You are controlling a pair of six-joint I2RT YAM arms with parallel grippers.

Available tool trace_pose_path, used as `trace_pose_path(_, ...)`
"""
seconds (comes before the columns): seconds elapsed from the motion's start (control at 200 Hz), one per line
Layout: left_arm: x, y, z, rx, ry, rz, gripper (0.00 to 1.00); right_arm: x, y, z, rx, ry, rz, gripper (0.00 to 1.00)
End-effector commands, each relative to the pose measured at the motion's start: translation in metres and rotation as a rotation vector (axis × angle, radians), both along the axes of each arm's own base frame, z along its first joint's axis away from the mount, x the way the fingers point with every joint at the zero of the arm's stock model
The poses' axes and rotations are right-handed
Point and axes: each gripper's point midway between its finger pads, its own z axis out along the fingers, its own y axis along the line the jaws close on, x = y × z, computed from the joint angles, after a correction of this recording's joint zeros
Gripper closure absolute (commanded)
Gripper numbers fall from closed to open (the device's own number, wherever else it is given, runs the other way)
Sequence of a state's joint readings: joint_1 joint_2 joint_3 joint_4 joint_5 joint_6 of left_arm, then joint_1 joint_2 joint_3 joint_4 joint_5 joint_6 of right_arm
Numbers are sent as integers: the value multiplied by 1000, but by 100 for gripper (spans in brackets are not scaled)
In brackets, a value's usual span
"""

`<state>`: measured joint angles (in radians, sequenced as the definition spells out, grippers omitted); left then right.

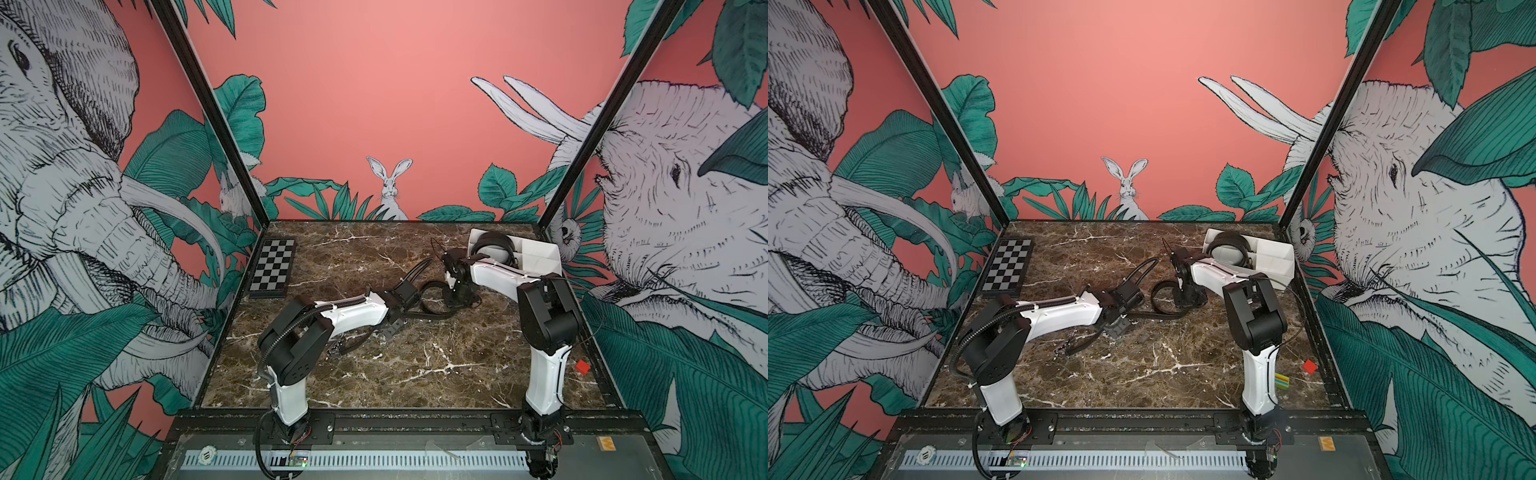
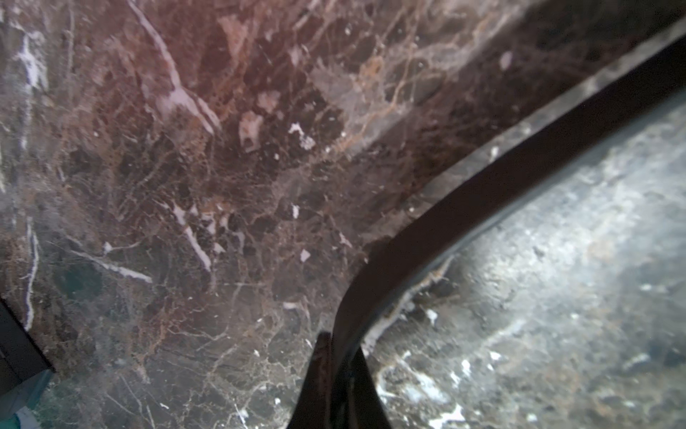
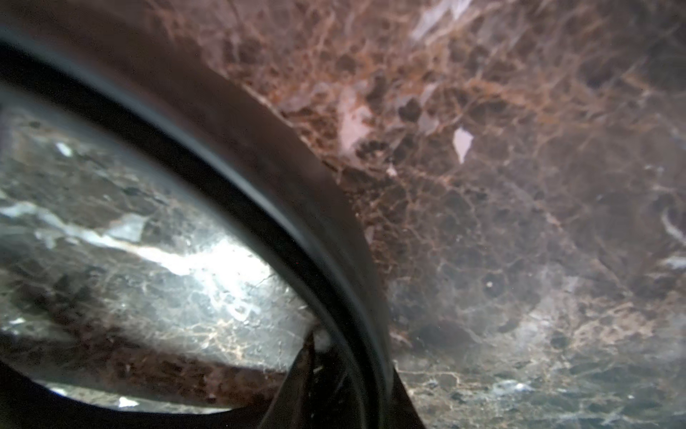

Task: Place the belts into the storage roll
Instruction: Roll the belt at the center of the board.

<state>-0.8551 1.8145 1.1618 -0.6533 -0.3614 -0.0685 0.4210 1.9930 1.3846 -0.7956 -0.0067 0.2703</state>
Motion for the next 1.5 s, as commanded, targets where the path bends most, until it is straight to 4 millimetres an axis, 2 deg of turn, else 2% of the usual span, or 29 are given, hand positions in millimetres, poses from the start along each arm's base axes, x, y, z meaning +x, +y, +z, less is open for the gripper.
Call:
trace_pose_path(0.0, -1, 43, -1, 188, 13, 25, 100, -28, -57, -12, -205, 118, 6, 75)
trace_pose_path(0.07, -5, 33, -3, 148, 43, 1, 100, -28, -57, -11, -199, 122, 5, 75)
trace_pose_path(0.145, 3, 18, 7, 138, -12, -53, 100, -29, -58, -11, -204, 126, 10, 75)
trace_pose_path(0.245, 34, -1, 28, 193, -164, -148, 100, -32, -62, -12, -220, 135, 10, 75)
trace_pose_path(0.35, 67, -6, 43, 284, -304, -222, 100, -35, -61, -12, -203, 138, 2, 76)
trace_pose_path(0.36, 70, -6, 43, 292, -312, -226, 100, -44, -64, -17, -209, 162, 3, 76)
trace_pose_path(0.485, 90, -9, 42, 368, -362, -305, 100, -57, -57, -21, -169, 188, 5, 77)
trace_pose_path(0.6, 96, -9, 29, 409, -355, -360, 100, -68, -47, -20, -165, 202, 41, 77)
trace_pose_path(0.655, 99, -4, 24, 438, -348, -357, 97, -73, -42, -20, -169, 208, 59, 77)
trace_pose_path(0.74, 96, 1, 18, 461, -327, -354, 95, -79, -38, -20, -175, 218, 75, 77)
trace_pose_path(0.785, 92, 3, 15, 458, -304, -349, 89, -81, -37, -19, -178, 219, 78, 77)
trace_pose_path(0.885, 86, 11, 10, 474, -271, -318, 56, -83, -37, -20, -183, 222, 86, 77)
trace_pose_path(0.96, 83, 18, 14, 477, -270, -263, 31, -82, -38, -20, -191, 223, 91, 77)
trace_pose_path(1.085, 70, 16, 20, 381, -225, -213, 6, -80, -38, -18, -198, 222, 103, 77)
trace_pose_path(1.16, 59, 13, 27, 304, -173, -197, 1, -79, -38, -16, -201, 225, 108, 77)
trace_pose_path(1.375, 5, 0, 45, 34, -1, -163, 1, -76, -38, -15, -207, 225, 118, 76)
trace_pose_path(1.496, -24, -16, 53, -179, 93, -104, 1, -76, -37, -17, -207, 229, 118, 76)
